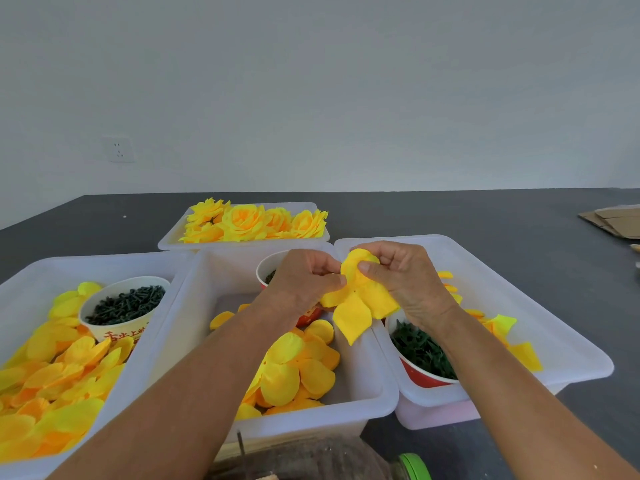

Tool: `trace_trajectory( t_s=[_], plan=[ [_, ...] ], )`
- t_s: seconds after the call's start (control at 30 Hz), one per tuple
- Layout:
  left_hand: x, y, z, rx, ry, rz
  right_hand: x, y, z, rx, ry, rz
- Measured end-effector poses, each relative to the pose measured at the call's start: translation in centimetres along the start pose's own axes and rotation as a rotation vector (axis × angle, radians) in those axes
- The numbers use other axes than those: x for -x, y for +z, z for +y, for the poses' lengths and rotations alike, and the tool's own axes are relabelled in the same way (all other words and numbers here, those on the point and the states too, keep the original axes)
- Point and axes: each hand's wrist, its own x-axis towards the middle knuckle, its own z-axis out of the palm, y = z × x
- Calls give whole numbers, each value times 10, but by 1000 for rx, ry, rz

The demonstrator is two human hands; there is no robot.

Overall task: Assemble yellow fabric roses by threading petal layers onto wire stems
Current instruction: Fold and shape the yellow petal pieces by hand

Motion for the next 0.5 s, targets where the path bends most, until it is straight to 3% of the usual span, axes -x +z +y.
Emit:
trace_trajectory(
  t_s=[0.2, 0.5],
  plan=[
    [0, 1, 1, 68, 100, 89, -3, -1, 5, 63, 60, 118],
    [-5, 0, -2, 36, 64, 105, 1, -1, 1, 134, -59, -7]
  ],
)
